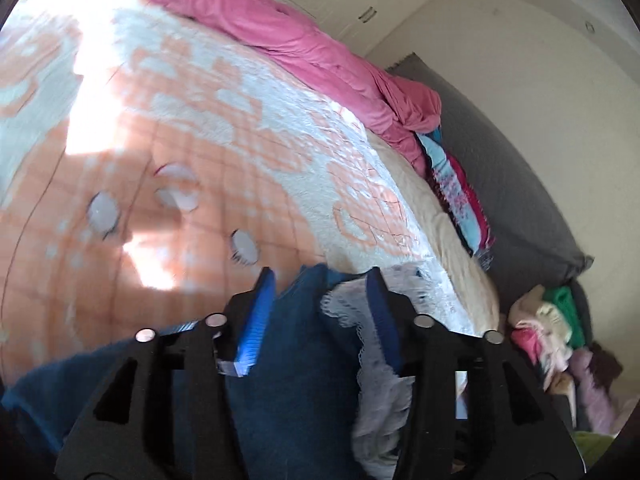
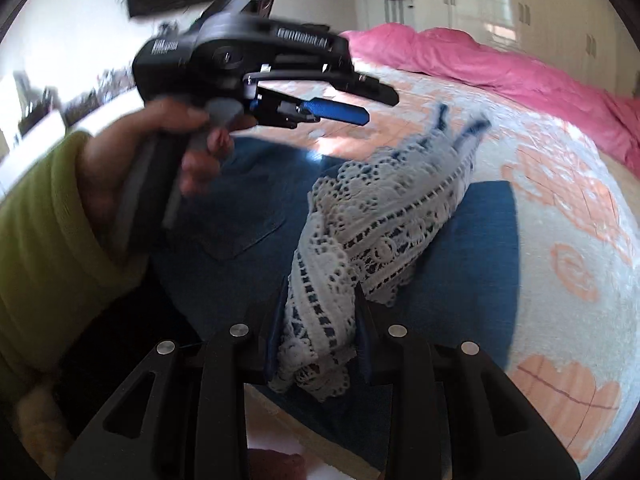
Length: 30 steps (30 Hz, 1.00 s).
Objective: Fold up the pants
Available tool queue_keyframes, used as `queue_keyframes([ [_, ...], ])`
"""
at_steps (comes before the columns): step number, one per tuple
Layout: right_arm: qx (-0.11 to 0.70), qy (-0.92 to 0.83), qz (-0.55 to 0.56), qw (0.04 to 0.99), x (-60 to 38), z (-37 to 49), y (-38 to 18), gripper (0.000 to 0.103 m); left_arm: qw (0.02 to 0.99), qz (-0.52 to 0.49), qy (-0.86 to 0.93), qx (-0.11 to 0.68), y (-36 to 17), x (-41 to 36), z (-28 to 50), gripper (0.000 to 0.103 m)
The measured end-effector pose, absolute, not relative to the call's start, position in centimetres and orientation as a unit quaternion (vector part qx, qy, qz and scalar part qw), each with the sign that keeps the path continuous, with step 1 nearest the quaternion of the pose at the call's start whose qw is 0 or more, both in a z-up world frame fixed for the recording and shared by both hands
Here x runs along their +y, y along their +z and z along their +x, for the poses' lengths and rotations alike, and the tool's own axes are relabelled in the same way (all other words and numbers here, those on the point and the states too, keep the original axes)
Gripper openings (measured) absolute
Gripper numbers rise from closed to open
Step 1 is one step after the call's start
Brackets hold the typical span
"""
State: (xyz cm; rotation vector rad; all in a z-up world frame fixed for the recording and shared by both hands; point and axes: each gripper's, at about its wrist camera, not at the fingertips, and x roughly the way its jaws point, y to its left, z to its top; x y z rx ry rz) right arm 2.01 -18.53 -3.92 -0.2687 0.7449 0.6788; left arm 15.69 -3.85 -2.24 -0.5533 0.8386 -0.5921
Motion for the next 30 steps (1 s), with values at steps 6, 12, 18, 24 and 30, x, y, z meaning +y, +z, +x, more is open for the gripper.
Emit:
queue_keyframes([
  [6, 0.33, 0.315, -0.201, 0.867, -16.3, 0.7, -5.0, 0.031, 0.812, -0.292, -0.289, 0.414, -3.7, -2.7, 15.1, 0.056],
  [12, 0.315, 0.301, -0.218, 0.874, -17.0, -0.3, -5.5, 0.034, 0.813, -0.262, -0.279, 0.439, -4.4, -4.3, 15.3, 0.056],
  [18, 0.326, 0.309, -0.18, 0.875, -17.8, -0.2, -5.2, 0.025, 0.818, -0.239, -0.274, 0.446, -3.9, -6.0, 16.3, 0.011],
  [24, 0.31, 0.332, -0.175, 0.873, -16.3, -0.1, -4.4, 0.024, 0.836, -0.214, -0.267, 0.428, -3.1, -6.2, 17.5, 0.011],
  [30, 0.319, 0.359, -0.177, 0.859, -14.6, -0.5, -5.9, 0.033, 0.832, -0.223, -0.245, 0.446, -4.9, -4.8, 17.2, 0.019],
])
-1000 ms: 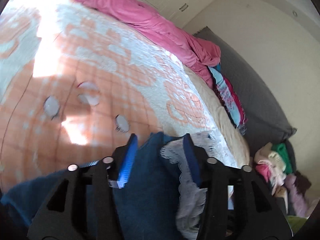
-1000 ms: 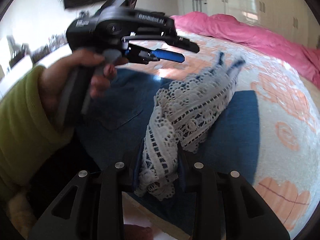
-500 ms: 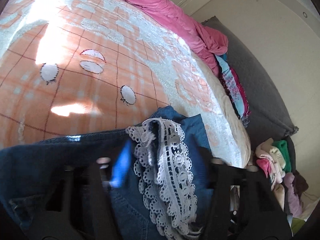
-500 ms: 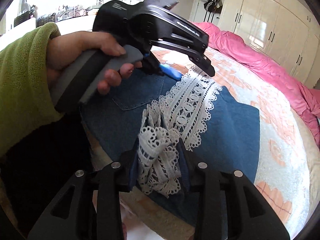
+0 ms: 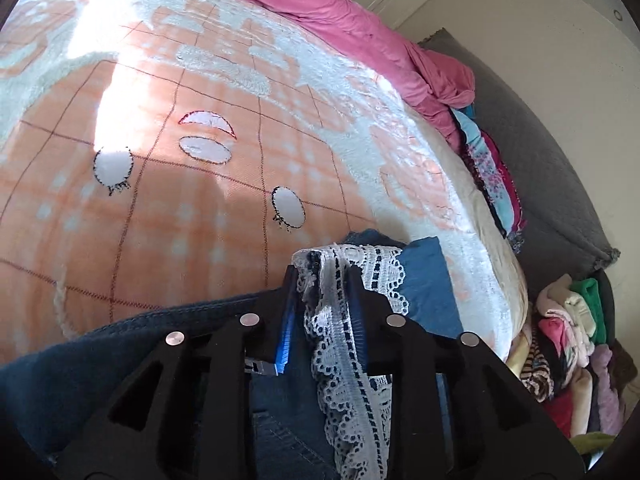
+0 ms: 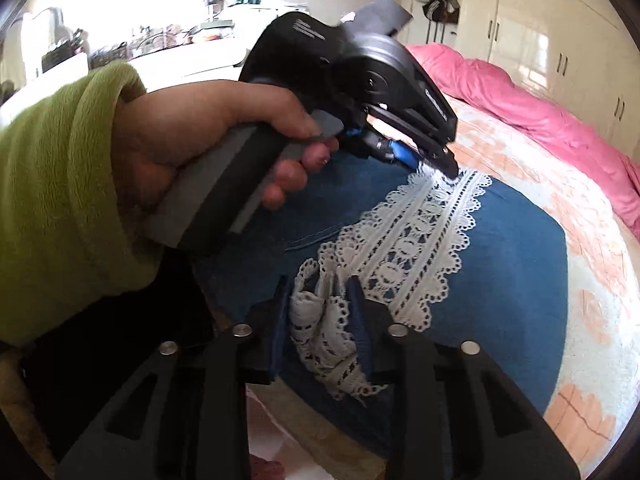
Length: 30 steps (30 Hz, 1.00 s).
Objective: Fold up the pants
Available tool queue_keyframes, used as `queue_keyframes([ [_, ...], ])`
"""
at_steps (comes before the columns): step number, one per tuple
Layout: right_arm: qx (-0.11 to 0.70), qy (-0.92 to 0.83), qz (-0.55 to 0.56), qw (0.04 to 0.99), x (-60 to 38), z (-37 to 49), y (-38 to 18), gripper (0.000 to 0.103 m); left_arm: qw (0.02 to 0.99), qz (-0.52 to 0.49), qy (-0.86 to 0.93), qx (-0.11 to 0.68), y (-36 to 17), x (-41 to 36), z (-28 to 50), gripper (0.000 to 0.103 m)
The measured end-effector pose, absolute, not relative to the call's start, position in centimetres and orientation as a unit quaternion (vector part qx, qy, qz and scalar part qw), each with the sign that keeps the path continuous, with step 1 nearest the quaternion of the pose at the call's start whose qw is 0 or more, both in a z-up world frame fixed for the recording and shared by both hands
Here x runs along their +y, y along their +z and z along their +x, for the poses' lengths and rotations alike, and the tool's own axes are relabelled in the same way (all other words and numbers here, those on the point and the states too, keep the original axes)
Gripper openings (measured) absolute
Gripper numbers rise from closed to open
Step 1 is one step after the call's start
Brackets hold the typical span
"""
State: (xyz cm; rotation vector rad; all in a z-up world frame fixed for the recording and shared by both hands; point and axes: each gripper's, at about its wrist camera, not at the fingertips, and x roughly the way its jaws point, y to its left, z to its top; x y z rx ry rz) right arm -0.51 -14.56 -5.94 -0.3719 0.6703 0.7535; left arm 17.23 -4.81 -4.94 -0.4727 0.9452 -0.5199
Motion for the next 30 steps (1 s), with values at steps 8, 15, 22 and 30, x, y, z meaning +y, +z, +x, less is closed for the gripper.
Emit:
queue_keyframes([
  [8, 0.335, 0.396, -0.105, 0.849, -20.6, -1.1, -3.1, 0.038, 0.855, -0.211, -0.243, 0.406, -2.9, -4.1, 14.2, 0.049],
  [15, 0.348, 0.315, -0.084, 0.879, -26.8, -1.1, -3.0, 0.04, 0.858, -0.182, -0.236, 0.418, -1.6, -4.3, 8.3, 0.056],
  [22, 0.365, 0.264, -0.058, 0.891, -30.2, 0.5, -3.6, 0.044, 0.84, -0.179, -0.234, 0.456, -3.0, -5.2, 3.5, 0.06],
  [30, 0.375, 0.266, -0.048, 0.887, -30.1, 0.8, -5.2, 0.051, 0.824, -0.181, -0.242, 0.479, -5.1, -7.5, 2.7, 0.056],
])
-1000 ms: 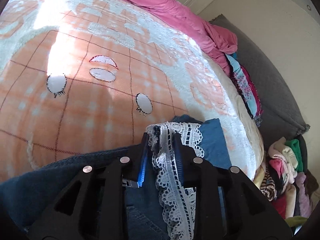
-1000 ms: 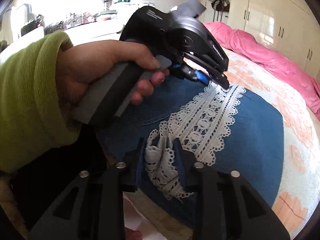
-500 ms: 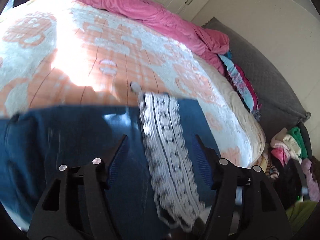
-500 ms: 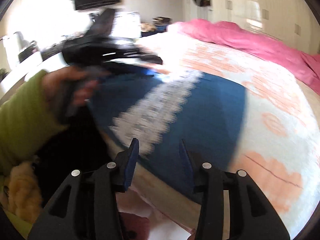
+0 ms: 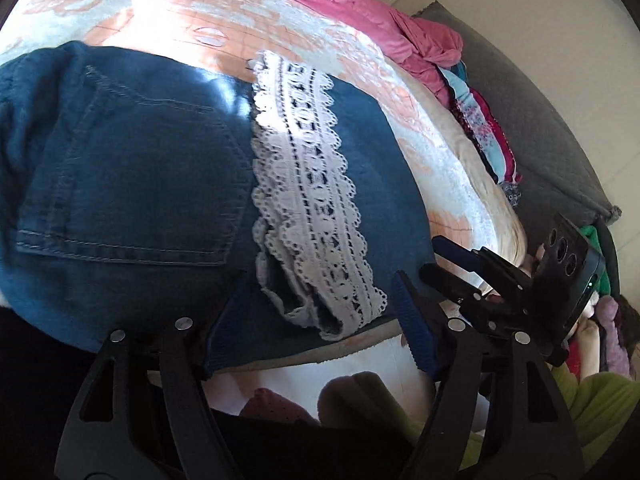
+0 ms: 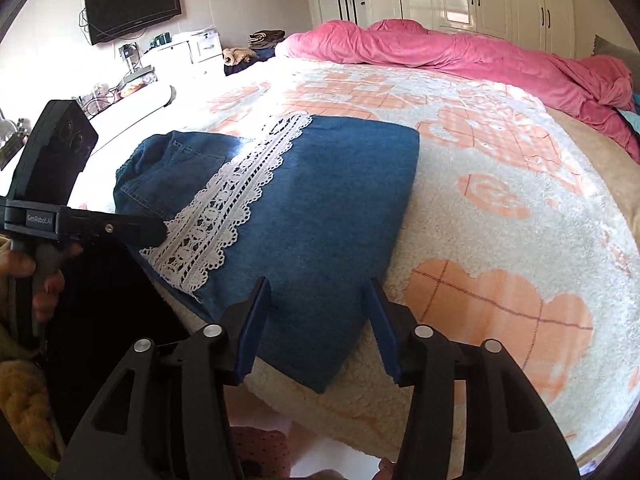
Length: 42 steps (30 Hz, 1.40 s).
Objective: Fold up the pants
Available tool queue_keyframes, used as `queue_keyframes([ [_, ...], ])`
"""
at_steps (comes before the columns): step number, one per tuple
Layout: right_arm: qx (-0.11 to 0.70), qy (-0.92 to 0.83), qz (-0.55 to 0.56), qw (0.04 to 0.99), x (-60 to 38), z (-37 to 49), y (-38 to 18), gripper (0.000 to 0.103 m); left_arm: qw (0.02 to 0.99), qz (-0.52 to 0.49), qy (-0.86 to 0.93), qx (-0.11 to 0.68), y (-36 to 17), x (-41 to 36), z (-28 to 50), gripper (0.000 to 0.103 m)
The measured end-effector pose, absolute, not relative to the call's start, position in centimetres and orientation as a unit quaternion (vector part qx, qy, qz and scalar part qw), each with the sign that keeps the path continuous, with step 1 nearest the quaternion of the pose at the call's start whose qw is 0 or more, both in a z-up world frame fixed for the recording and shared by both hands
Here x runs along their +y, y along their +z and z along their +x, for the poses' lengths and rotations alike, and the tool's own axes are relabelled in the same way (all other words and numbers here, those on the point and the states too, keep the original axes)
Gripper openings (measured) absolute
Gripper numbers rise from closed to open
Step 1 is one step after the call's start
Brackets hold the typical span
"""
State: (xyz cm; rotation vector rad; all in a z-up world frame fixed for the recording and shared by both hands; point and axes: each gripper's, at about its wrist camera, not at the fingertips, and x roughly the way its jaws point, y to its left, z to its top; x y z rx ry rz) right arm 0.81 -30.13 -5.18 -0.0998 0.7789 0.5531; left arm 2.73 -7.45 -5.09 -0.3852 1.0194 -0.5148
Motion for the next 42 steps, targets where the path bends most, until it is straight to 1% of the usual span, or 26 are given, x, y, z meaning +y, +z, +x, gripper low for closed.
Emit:
queue_keyframes([
  [1, 0.378, 0.264, -0.05, 0.886, -29.5, 0.8, -5.0, 0.052, 0.822, -0.176, -0.246, 0.482, -5.3, -8.0, 2.9, 0.036],
  [2, 0.381, 0.261, -0.049, 0.885, -29.4, 0.8, -5.1, 0.052, 0.821, -0.174, -0.25, 0.483, -5.5, -8.4, 3.1, 0.029],
  [3, 0.385, 0.258, -0.048, 0.885, -29.4, 1.0, -5.2, 0.052, 0.822, -0.165, -0.248, 0.485, -5.6, -8.7, 3.2, 0.018],
  [5, 0.389, 0.255, -0.041, 0.884, -29.4, 1.1, -5.1, 0.053, 0.826, -0.15, -0.247, 0.483, -5.1, -8.6, 2.8, 0.016],
  [8, 0.379, 0.262, -0.039, 0.887, -29.5, 0.6, -4.5, 0.053, 0.837, -0.115, -0.224, 0.486, -4.4, -7.7, 2.2, 0.016],
  [9, 0.375, 0.265, -0.041, 0.887, -29.4, 0.5, -4.5, 0.053, 0.837, -0.113, -0.215, 0.491, -4.6, -7.4, 2.1, 0.018],
  [10, 0.372, 0.268, -0.043, 0.887, -29.3, 0.5, -4.5, 0.053, 0.833, -0.121, -0.209, 0.498, -5.0, -7.1, 2.2, 0.022],
  [18, 0.387, 0.246, -0.091, 0.884, -27.8, 0.6, -6.0, 0.054, 0.831, -0.116, -0.213, 0.5, -5.6, -7.3, 2.3, 0.029],
  [21, 0.387, 0.245, -0.095, 0.884, -27.5, 0.6, -6.4, 0.057, 0.831, -0.118, -0.214, 0.5, -5.6, -7.6, 2.3, 0.03],
  [23, 0.39, 0.243, -0.096, 0.883, -27.4, 0.6, -6.4, 0.057, 0.832, -0.117, -0.217, 0.497, -5.4, -7.7, 2.2, 0.036],
  [25, 0.395, 0.243, -0.093, 0.881, -27.4, 0.8, -6.3, 0.057, 0.835, -0.115, -0.217, 0.493, -5.0, -7.8, 2.0, 0.047],
  [27, 0.401, 0.242, -0.081, 0.88, -27.6, 0.9, -5.9, 0.058, 0.839, -0.111, -0.214, 0.488, -4.6, -8.0, 1.8, 0.051],
  [29, 0.404, 0.243, -0.065, 0.88, -28.0, 1.0, -5.5, 0.061, 0.842, -0.113, -0.21, 0.483, -4.2, -7.8, 1.7, 0.054],
  [32, 0.401, 0.239, -0.052, 0.883, -28.6, 1.0, -4.9, 0.061, 0.849, -0.114, -0.202, 0.476, -3.6, -7.4, 1.4, 0.061],
  [34, 0.397, 0.237, -0.046, 0.885, -28.9, 0.9, -4.5, 0.062, 0.854, -0.112, -0.195, 0.47, -3.2, -7.1, 1.1, 0.068],
  [35, 0.395, 0.237, -0.044, 0.887, -29.0, 0.8, -4.3, 0.064, 0.856, -0.111, -0.194, 0.466, -3.0, -7.0, 1.0, 0.07],
  [37, 0.391, 0.235, -0.041, 0.889, -29.1, 0.8, -3.9, 0.068, 0.86, -0.113, -0.19, 0.459, -2.7, -6.5, 0.7, 0.078],
  [39, 0.388, 0.233, -0.041, 0.891, -29.1, 0.7, -3.5, 0.07, 0.864, -0.114, -0.184, 0.454, -2.3, -6.1, 0.5, 0.08],
  [41, 0.385, 0.232, -0.04, 0.892, -29.1, 0.7, -3.2, 0.076, 0.869, -0.114, -0.175, 0.449, -1.9, -5.6, 0.2, 0.084],
  [42, 0.385, 0.234, -0.038, 0.892, -29.1, 0.7, -3.1, 0.076, 0.871, -0.113, -0.17, 0.447, -1.7, -5.4, 0.1, 0.087],
])
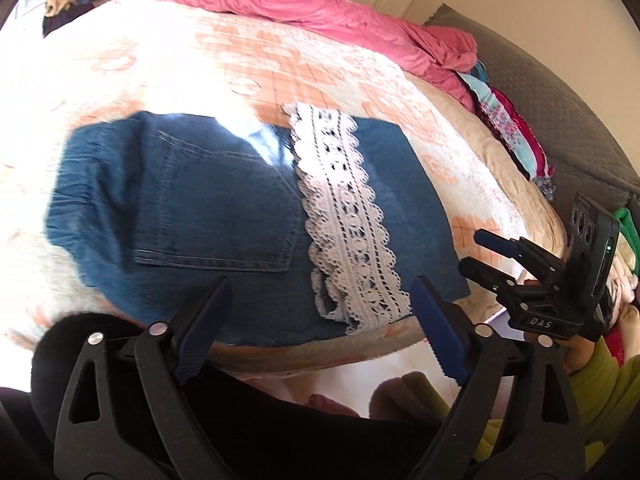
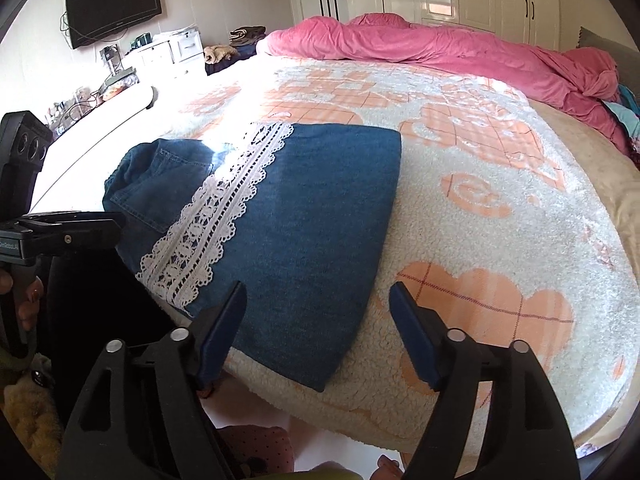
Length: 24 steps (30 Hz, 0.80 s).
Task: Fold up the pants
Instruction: 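Grasp the elastic waistband with the right tool and lift it up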
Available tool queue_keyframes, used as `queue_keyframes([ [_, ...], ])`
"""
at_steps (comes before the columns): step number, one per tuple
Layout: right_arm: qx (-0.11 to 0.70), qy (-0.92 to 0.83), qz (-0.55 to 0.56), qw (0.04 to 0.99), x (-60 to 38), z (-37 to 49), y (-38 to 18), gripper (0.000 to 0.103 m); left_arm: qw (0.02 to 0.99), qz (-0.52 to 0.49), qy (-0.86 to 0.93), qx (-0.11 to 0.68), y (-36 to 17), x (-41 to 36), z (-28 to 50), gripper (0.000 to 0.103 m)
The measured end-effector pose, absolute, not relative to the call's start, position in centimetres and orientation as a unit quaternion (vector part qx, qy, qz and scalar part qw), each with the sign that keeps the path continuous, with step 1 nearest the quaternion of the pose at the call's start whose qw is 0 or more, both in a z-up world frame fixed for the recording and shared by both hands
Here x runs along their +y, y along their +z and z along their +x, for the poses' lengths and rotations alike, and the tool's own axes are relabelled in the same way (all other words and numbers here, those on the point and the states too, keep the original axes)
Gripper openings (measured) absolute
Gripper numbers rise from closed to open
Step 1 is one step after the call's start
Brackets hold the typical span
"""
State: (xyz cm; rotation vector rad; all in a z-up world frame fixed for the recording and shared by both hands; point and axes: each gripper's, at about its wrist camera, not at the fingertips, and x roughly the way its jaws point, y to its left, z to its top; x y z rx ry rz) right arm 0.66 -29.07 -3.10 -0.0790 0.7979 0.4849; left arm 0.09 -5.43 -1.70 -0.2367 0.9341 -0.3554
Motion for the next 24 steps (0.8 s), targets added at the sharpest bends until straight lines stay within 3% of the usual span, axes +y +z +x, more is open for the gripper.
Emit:
queue_keyframes([
  [4, 0.38, 0.235, -0.036, 0.894, -28.7, 0.6, -2.6, 0.082, 0.882, -0.104, -0.14, 0.437, -0.8, -4.1, -0.3, 0.093],
  [24, 0.355, 0.318, -0.086, 0.875, -20.4, 3.6, 1.0, 0.082, 0.892, -0.162, 0.001, 0.422, -0.4, 6.7, -1.6, 0.093],
])
